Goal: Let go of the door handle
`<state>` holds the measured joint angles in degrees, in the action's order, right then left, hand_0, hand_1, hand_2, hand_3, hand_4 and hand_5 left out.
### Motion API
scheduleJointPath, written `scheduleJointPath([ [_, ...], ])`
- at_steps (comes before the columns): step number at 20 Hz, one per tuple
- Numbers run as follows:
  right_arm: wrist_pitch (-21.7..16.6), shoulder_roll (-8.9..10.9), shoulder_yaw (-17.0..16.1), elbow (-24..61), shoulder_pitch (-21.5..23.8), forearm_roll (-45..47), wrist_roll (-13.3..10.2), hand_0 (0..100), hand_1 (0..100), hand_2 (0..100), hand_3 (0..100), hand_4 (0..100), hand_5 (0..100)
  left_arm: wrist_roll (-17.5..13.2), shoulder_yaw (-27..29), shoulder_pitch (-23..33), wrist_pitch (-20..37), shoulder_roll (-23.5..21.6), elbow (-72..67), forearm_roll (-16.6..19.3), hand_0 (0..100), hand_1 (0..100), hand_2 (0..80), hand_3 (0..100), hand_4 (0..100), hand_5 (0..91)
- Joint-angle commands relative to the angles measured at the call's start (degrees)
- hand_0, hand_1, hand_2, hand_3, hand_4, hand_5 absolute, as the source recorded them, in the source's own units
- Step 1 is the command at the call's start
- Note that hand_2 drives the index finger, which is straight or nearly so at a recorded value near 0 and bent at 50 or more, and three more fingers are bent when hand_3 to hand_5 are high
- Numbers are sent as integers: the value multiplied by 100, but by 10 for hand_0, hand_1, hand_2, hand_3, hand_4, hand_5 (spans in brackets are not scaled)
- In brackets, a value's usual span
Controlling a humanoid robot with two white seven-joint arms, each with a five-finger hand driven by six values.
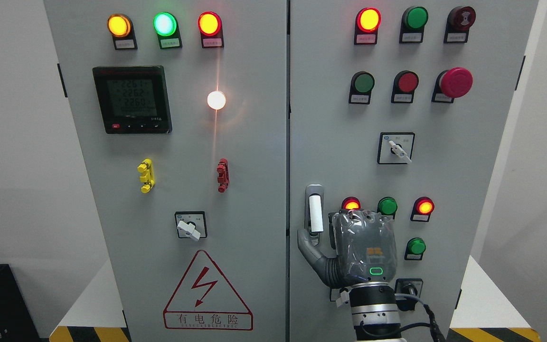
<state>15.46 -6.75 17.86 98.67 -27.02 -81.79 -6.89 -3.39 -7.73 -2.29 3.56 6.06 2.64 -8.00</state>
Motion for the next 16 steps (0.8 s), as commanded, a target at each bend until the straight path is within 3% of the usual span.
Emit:
scheduleJointPath([
  [1, 1, -46, -11, -24, -14, 5, 3, 314, 278, 978, 1000, 936, 1000, -4, 0, 0, 4, 0, 0, 0, 120, 556, 0, 0, 0, 0],
  [16, 10, -46, -37, 3, -5, 23, -14, 363, 291, 980, 1000, 941, 1000, -4, 0, 0, 4, 0, 0, 0, 120, 556, 0, 0, 0, 0],
])
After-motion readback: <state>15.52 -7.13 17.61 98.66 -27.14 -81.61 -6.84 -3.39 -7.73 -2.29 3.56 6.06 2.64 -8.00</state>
